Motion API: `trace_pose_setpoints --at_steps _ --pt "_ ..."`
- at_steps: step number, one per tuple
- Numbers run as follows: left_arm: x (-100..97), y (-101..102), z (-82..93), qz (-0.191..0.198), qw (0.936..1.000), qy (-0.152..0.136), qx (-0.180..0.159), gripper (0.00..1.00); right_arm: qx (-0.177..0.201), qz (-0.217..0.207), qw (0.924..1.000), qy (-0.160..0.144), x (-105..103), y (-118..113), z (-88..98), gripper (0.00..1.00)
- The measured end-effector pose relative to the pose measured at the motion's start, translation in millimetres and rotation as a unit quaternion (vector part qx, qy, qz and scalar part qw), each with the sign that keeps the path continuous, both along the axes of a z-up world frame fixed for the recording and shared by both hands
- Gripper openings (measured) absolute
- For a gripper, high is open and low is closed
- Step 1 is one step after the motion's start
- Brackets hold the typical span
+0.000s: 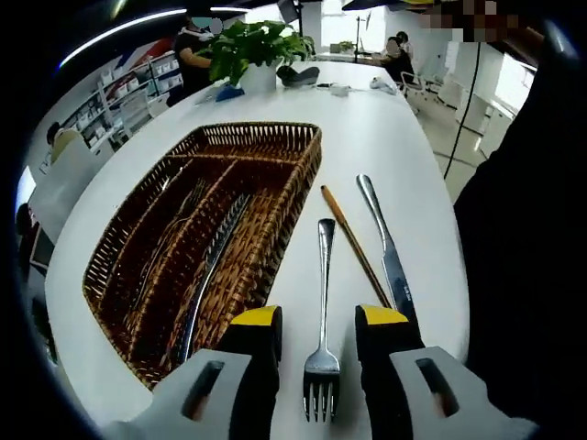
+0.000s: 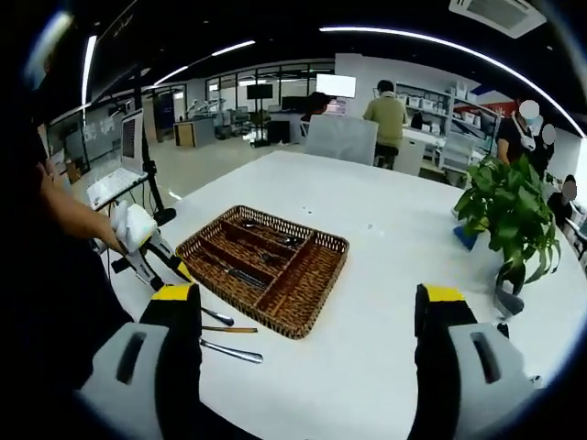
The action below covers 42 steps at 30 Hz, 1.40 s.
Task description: Arrange the knives, forks, and spoons in their matching storage slots by inserting each utensil handle-first until every utensil is classified and aligned in the correct compartment
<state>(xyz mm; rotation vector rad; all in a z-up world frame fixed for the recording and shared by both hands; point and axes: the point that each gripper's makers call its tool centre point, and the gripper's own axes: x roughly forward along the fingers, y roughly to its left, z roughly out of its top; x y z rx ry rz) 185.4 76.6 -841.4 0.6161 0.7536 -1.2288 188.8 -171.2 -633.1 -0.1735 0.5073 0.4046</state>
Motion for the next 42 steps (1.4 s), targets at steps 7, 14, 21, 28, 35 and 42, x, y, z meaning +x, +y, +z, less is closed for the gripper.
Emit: trace_pose_setpoints --at_steps 7,14,21,28,35,42 --pt "-3.4 -2.6 -22.7 -0.011 0.9999 -0.002 0.001 0.25 0.005 -0.007 1.0 -0.002 -2.4 -5.4 2.5 1.0" --pt "-6.1 1.3 -26.4 -0.002 0.9999 0.011 0.006 0.2 0.002 0.0 1.0 -0.002 -2.2 -3.1 3.4 1.0" --pt "-8.1 1.6 -29.9 -0.009 0.9999 0.009 0.009 0.14 0.013 0.007 0.9998 -0.011 0.7 0.8 7.7 1.0" --pt "-9.5 0.1 -29.7 -0.031 0.9994 -0.009 0.013 0.04 0.014 0.007 0.9998 -0.009 -0.4 0.2 6.2 1.0" --pt "-8.0 1.6 -30.9 -0.021 0.9996 0.008 0.016 0.03 0.013 0.017 0.9998 -0.005 -0.8 4.4 5.7 1.0" --pt "-10.2 2.7 -20.3 -0.07 0.9971 -0.014 0.027 0.02 0.008 0.025 0.9996 -0.006 1.1 6.1 7.6 1.0"
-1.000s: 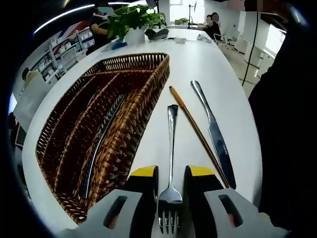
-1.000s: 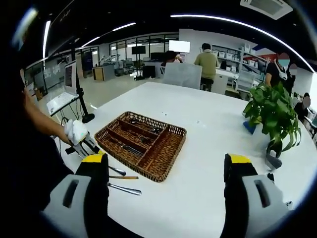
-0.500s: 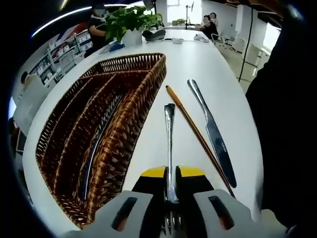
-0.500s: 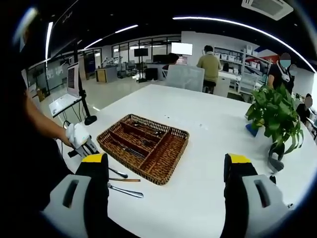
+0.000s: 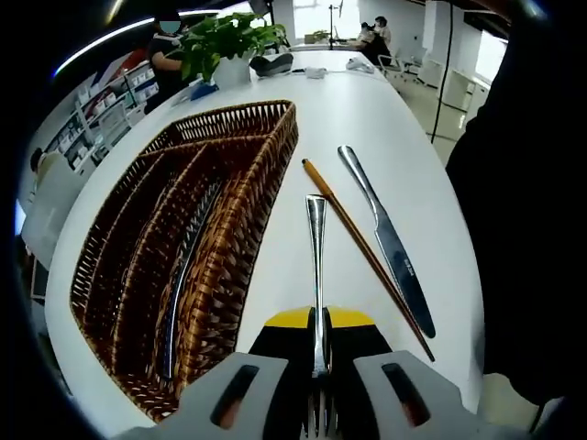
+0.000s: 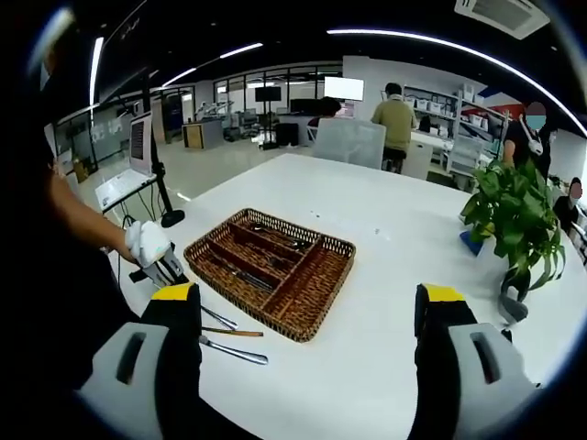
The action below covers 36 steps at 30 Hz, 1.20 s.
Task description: Arrange the knives, forks, and spoons in their matching storage slots by inserting each utensil handle-first until every utensil is classified and aligned in the correct compartment
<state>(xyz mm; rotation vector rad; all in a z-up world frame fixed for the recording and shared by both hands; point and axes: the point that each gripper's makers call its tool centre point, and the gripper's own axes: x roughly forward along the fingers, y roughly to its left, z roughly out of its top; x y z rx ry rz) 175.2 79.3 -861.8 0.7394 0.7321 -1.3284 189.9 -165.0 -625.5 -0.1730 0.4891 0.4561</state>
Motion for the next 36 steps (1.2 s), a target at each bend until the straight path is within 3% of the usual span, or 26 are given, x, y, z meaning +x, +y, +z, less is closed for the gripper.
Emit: trace_pose_setpoints --at_steps 13,18,23,29,31,36 --pt "2.8 -5.5 23.4 -0.01 0.9997 -0.004 -0.023 0.01 0.002 0.007 1.0 -0.003 2.9 5.8 0.6 1.0" --pt "2.9 -10.5 40.7 -0.018 0.9988 0.002 -0.046 0.01 0.003 0.003 1.0 -0.003 2.7 3.9 -0.6 1.0" --pt "8.7 -11.4 63.6 -0.03 0.9982 -0.009 -0.051 0.01 0.002 0.002 1.0 -0.001 1.4 4.4 -2.5 1.0" --pt "16.5 -16.0 92.9 -0.027 0.9973 0.0 -0.068 0.01 0.003 0.0 1.0 -0.002 0.2 5.6 -2.2 1.0" --pt "12.7 -20.3 110.3 -0.01 0.9953 0.036 -0.089 0.01 0.004 -0.001 1.0 -0.003 -0.2 6.4 -1.7 1.0" --pt "21.4 -23.2 142.0 -0.02 0.9958 0.01 -0.089 0.01 0.005 -0.003 1.0 -0.002 -1.7 6.8 -2.1 1.0"
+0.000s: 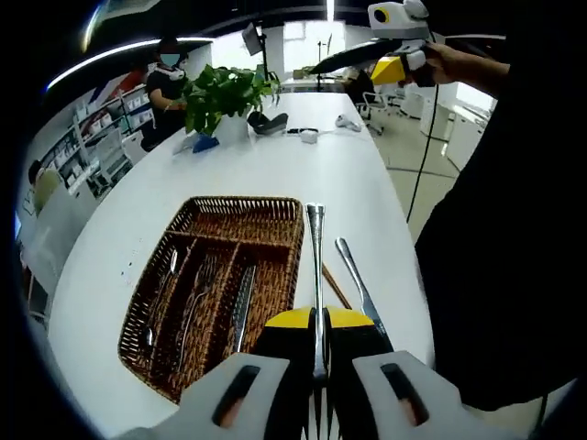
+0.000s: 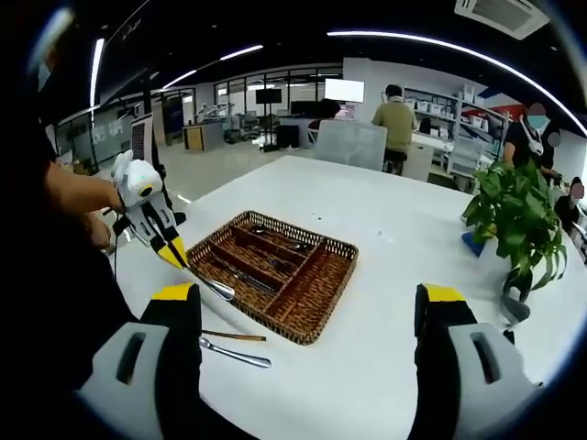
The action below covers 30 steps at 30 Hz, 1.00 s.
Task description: Arrange the knives, forks, and spoons in their matching storage slots by inserting each utensil handle-first until every utensil is classified and aligned in the correct compartment
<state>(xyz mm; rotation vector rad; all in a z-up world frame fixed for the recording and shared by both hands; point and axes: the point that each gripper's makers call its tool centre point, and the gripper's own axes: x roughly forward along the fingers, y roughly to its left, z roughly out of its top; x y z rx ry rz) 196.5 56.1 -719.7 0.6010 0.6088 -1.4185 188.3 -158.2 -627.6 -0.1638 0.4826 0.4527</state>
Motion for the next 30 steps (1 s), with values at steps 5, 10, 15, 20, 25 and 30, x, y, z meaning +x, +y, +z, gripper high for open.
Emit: trace_pose_setpoints --at_steps 5,10,15,20,25,30 --pt "2.6 -4.5 23.4 -0.02 0.9997 -0.014 -0.003 0.01 0.002 0.001 1.0 0.003 -0.9 1.9 -2.1 1.0" --pt "3.1 -5.7 34.7 -0.037 0.9991 -0.019 0.003 0.01 0.004 0.001 1.0 0.001 0.5 3.8 -0.7 1.0" --pt "6.5 -3.2 37.5 -0.039 0.999 -0.023 0.007 0.01 0.005 -0.001 1.0 -0.002 0.8 3.4 0.2 1.0" --pt "8.9 -1.1 38.6 -0.04 0.9988 -0.026 0.01 0.01 0.006 -0.003 1.0 -0.001 0.0 2.5 -0.6 1.0" --pt "10.2 -0.9 36.3 -0.042 0.9986 -0.028 0.011 0.01 0.008 -0.005 1.0 -0.001 0.1 1.8 -1.0 1.0" --pt "16.9 0.1 34.8 -0.047 0.9982 -0.035 0.014 0.01 0.009 -0.007 0.9999 -0.002 -0.2 0.2 -0.9 1.0"
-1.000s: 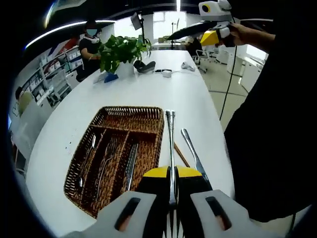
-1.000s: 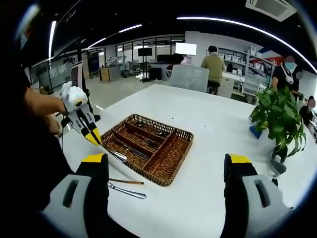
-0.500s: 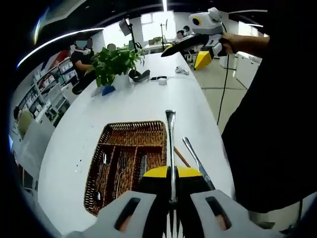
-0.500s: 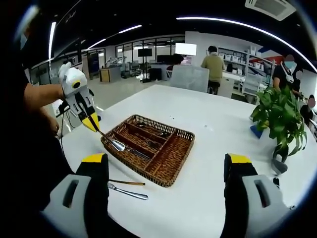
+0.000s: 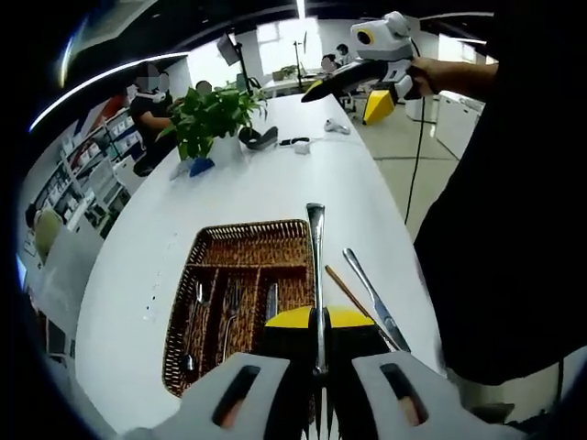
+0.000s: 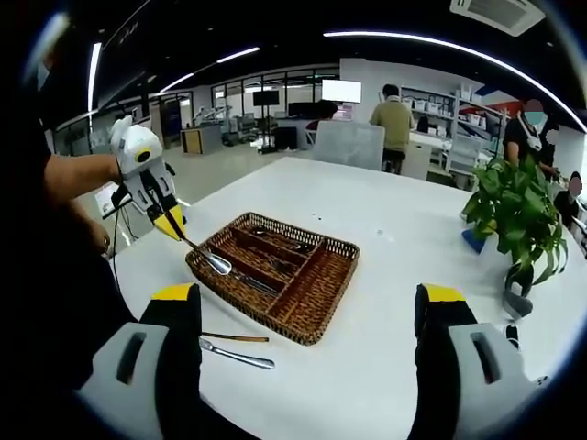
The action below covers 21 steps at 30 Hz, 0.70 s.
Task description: Arrange the knives, forks, and spoons in their matching storage slots by inserting each utensil handle-first until every utensil is classified and aligned in the correct compartment
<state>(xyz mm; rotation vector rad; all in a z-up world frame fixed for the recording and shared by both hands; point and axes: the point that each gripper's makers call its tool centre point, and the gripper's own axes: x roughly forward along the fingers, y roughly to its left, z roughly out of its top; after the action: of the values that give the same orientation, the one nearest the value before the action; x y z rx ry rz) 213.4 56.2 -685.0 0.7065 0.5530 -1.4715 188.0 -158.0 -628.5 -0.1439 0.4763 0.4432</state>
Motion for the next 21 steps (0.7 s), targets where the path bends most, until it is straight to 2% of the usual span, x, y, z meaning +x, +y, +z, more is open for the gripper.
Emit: trace_pose_setpoints --at_steps 9,21 --pt "22.0 1.0 6.7 0.001 0.9999 -0.015 -0.007 0.01 0.001 -0.002 1.0 0.001 -1.2 -2.8 -0.4 1.0" --pt "49.2 0.3 13.9 0.009 0.9996 -0.021 -0.017 0.01 0.009 0.002 1.0 0.001 -1.0 -1.7 4.7 1.0"
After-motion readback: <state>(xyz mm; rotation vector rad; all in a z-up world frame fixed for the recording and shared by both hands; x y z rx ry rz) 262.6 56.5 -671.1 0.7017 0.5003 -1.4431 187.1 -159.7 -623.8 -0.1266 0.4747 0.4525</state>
